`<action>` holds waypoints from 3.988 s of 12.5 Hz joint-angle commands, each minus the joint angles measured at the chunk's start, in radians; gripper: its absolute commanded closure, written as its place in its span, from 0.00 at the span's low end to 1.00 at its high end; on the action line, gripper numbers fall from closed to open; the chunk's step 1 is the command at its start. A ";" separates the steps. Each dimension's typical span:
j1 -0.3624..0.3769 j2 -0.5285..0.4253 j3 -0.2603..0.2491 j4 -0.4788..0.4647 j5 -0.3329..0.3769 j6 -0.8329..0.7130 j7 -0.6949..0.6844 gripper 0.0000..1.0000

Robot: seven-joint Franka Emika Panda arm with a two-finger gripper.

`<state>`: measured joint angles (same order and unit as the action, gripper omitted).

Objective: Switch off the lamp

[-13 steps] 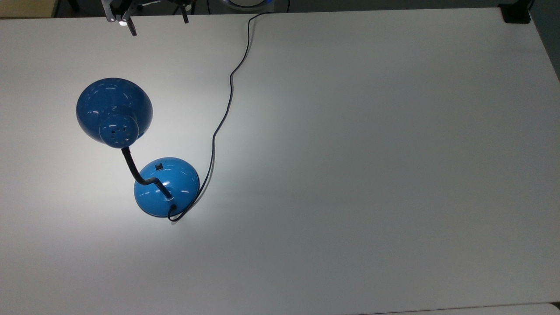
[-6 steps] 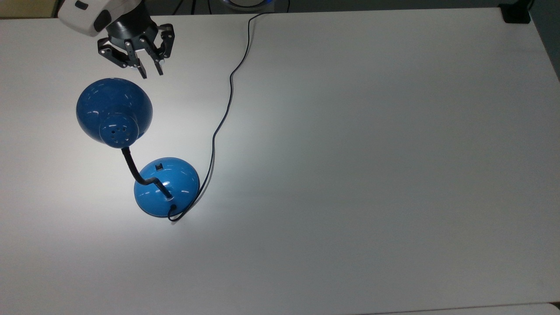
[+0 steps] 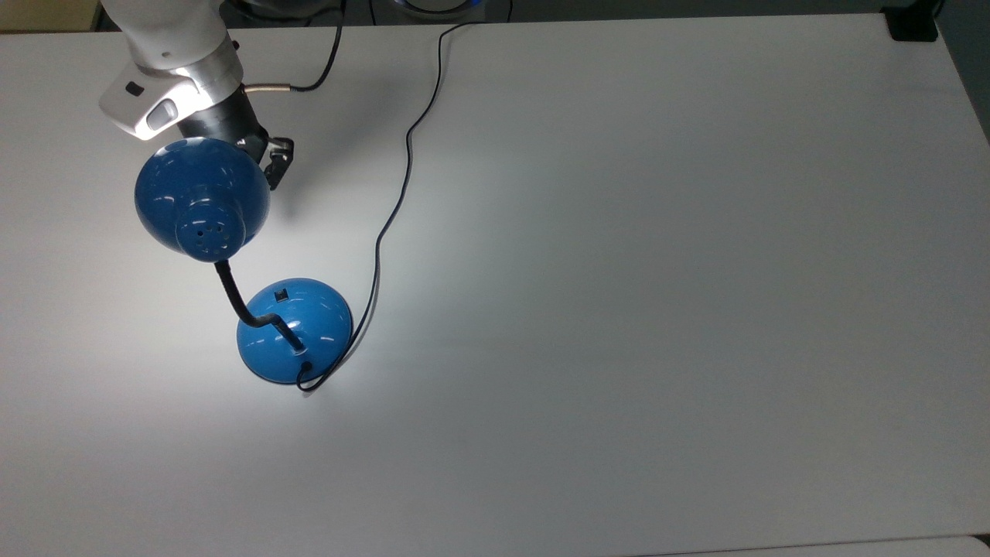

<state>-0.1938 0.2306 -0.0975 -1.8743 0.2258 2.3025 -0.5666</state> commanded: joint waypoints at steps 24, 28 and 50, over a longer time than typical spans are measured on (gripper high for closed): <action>0.027 0.208 0.036 0.006 0.130 0.339 -0.016 1.00; 0.019 0.196 0.035 -0.045 0.119 0.328 -0.024 1.00; 0.247 -0.281 -0.077 0.210 -0.261 -0.648 0.415 0.00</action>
<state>0.0007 -0.0594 -0.1463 -1.6779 -0.0120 1.6202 -0.2182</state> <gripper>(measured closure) 0.000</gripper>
